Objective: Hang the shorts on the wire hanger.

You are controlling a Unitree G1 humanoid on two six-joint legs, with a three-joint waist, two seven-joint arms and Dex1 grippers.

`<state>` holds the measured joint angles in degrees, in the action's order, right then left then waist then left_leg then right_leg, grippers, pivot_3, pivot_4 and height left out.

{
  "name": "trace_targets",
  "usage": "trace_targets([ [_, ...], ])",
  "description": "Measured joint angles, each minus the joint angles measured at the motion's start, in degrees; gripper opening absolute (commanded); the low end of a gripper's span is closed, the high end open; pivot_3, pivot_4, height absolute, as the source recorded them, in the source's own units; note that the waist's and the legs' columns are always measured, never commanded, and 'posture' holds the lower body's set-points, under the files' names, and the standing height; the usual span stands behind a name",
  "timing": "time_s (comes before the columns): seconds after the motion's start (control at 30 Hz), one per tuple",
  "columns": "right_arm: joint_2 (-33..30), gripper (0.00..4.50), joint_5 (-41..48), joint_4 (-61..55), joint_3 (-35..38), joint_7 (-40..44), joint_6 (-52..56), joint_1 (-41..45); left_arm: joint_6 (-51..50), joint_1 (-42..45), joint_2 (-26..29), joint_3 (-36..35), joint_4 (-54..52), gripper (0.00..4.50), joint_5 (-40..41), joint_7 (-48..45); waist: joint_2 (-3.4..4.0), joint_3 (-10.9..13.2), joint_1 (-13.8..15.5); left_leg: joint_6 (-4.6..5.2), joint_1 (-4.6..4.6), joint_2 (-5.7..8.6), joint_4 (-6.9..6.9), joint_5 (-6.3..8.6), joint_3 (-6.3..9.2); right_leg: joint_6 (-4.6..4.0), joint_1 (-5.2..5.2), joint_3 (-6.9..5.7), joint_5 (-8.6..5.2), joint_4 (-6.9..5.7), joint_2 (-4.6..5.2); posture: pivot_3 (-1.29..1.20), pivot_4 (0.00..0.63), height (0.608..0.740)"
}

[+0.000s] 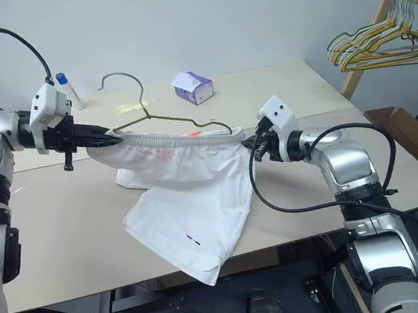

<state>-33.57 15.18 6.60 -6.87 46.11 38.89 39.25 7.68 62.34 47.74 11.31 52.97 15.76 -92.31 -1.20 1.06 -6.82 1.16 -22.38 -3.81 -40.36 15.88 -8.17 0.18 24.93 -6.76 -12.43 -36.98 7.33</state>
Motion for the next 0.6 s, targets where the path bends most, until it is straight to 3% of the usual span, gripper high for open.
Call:
trace_targets([
  [0.4,-3.93,0.05,-2.79,-7.04,-1.57,2.50,-4.99,-0.69,1.97,-0.02,-0.45,0.03,0.95,0.01,-2.55,0.00,0.00,0.00,-0.03,0.01,-0.01,0.00,0.00,0.01,0.01,0.00,0.02,0.00,0.00,0.01,0.00,-0.11,0.000,0.740],
  [0.6,-7.78,0.05,-5.34,-12.89,-6.29,8.13,-6.02,6.25,3.28,-0.02,-1.93,-0.60,0.96,0.01,-5.55,0.40,0.00,0.00,-0.20,0.02,-0.02,-0.01,-0.01,0.02,-0.01,0.00,0.09,0.05,-0.01,-0.02,0.00,-0.11,0.000,0.740],
])
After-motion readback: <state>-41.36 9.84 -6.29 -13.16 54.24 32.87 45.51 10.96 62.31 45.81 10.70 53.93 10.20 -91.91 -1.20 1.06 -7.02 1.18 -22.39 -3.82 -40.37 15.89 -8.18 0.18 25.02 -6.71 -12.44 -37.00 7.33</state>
